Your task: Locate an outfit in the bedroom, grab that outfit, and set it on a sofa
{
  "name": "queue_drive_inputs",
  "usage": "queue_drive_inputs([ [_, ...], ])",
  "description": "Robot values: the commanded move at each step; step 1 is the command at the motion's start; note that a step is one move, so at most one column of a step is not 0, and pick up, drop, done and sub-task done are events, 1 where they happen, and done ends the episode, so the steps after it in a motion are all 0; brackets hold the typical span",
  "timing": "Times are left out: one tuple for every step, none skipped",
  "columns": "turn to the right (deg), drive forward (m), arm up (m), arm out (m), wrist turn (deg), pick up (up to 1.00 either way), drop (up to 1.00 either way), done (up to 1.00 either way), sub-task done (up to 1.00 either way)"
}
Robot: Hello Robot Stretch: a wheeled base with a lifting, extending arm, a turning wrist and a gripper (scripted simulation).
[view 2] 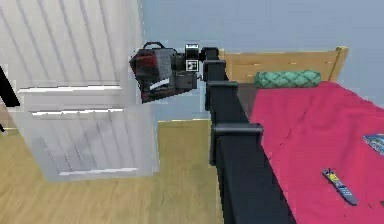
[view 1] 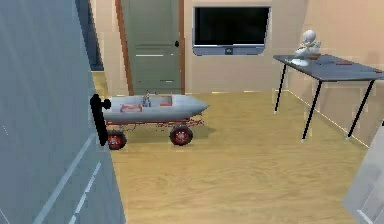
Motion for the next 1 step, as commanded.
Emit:
queue_drive_inputs([
  [0.0,1.0,0.0,0.0,0.0,0.0,0.0,0.0,0.0],
])
